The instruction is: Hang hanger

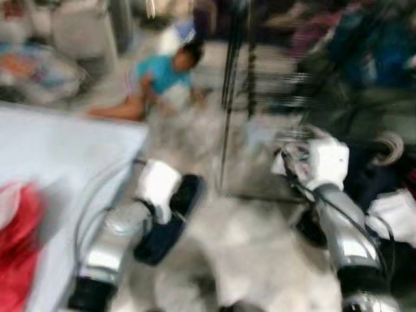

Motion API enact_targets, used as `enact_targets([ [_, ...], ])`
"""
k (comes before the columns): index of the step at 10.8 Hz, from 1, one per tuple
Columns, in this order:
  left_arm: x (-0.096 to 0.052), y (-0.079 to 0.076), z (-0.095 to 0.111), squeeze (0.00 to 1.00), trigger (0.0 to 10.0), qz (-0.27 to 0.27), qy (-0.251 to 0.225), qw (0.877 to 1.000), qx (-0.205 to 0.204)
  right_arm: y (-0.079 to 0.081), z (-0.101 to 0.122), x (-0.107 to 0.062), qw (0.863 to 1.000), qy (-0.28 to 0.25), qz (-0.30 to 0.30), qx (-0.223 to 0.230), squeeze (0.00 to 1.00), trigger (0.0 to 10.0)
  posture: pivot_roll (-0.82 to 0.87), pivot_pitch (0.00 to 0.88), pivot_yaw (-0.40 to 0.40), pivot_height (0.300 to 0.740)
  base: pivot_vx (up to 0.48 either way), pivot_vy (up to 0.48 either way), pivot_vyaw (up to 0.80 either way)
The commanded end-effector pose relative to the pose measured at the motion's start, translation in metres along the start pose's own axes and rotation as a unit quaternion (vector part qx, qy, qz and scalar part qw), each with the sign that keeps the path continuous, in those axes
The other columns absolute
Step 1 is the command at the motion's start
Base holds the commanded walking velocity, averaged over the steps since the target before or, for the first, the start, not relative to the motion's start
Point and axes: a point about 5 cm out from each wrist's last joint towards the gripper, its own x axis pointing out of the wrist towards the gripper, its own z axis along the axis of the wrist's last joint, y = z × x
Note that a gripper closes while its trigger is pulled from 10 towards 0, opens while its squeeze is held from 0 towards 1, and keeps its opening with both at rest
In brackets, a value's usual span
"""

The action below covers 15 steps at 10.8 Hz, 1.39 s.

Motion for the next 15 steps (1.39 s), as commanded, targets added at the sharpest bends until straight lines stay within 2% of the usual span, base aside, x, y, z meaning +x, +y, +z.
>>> enact_targets([
  [1,-0.005,0.006,0.006,0.0,10.0,0.01,-0.009,1.0,0.014,0.006,0.006,0.002,1.0,-0.014,0.004,-0.005,0.0,10.0,0.02,0.031,-0.019,0.74,0.0,0.0,0.0],
  [4,-0.004,0.006,0.006,0.0,10.0,0.01,-0.007,1.0,0.016,0.006,0.003,-0.003,1.0,-0.012,-0.003,-0.009,0.0,10.0,0.02,0.024,-0.025,0.74,0.0,0.0,0.0],
  [6,-0.005,0.006,0.005,0.0,10.0,0.011,-0.003,1.0,0.017,0.013,0.0,-0.009,1.0,-0.006,0.008,-0.003,0.0,10.0,0.02,0.024,-0.025,0.74,0.0,0.0,0.0],
  [9,-0.006,0.009,0.004,0.0,10.0,0.013,0.002,1.0,0.02,0.028,0.007,-0.028,1.0,-0.02,-0.009,-0.003,0.0,10.0,0.01,0.02,-0.02,0.74,0.0,0.0,0.0],
  [10,-0.006,0.008,0.003,0.0,10.0,0.011,0.004,1.0,0.021,0.027,0.01,-0.038,0.998,-0.03,-0.03,-0.035,0.0,10.0,0.01,0.02,-0.02,0.74,0.0,0.0,0.0],
  [12,-0.005,0.007,0.001,0.0,10.0,0.005,0.01,1.0,0.022,0.013,0.015,-0.06,0.993,-0.037,-0.073,-0.086,0.0,10.0,-0.01,0.026,-0.015,0.74,0.0,0.0,0.0],
  [14,-0.003,0.006,-0.001,0.0,10.0,-0.004,0.018,1.0,0.022,-0.002,0.006,-0.069,0.99,-0.006,-0.101,-0.099,0.0,10.0,-0.03,0.029,-0.008,0.74,0.0,0.0,0.0],
  [15,-0.002,0.004,-0.003,0.0,10.0,-0.01,0.024,0.999,0.026,-0.015,-0.003,-0.072,0.984,0.027,-0.121,-0.127,0.0,10.0,-0.03,0.027,-0.004,0.74,0.0,0.0,0.0],
])
